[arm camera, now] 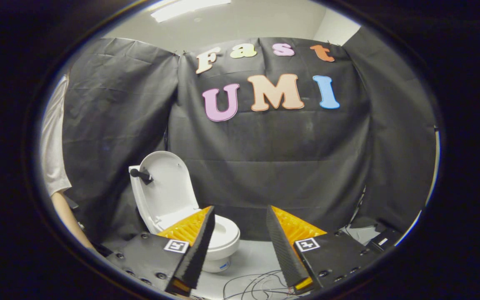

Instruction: Open the toilet lid.

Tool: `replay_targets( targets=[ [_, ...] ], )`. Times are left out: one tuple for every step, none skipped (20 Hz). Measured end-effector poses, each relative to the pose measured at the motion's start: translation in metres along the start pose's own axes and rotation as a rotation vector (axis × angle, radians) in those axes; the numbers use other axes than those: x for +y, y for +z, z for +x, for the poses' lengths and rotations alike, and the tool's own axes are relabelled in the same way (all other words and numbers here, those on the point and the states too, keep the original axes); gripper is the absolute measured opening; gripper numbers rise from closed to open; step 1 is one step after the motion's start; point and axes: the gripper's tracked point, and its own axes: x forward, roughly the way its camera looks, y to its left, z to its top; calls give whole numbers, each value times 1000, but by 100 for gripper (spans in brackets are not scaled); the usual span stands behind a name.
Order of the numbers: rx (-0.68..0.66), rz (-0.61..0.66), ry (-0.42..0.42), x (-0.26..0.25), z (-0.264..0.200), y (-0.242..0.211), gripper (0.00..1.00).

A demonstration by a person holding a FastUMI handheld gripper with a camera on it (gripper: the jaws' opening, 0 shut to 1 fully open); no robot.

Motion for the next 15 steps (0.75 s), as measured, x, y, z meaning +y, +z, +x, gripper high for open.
replay_targets(
  targets=[
    [-5, -1, 0, 0, 1, -1, 91],
    [1, 1, 0, 1, 1, 0, 93],
    [-3, -1, 0, 0, 2, -1, 94],
    [-1, 0, 0, 0, 1, -1, 96],
    [-3, 0, 0, 0, 2, 0, 98],
    [-2, 0, 0, 0, 2, 0, 98],
    [-1, 0, 0, 0, 2, -1, 98],
    [-3, 0, 0, 0, 1, -1, 98],
    [-1, 0, 0, 0, 1, -1, 98],
    [-2, 0, 0, 0, 2, -1, 98],
    [-1, 0, 0, 0, 1, -1, 98],
    [-2, 0, 0, 1, 1, 0, 98],
    [-2, 0, 0, 0, 2, -1, 98],
    [-1, 0, 0, 0, 2, 0, 98],
    [-1, 0, 0, 0, 2, -1, 98]
  ],
)
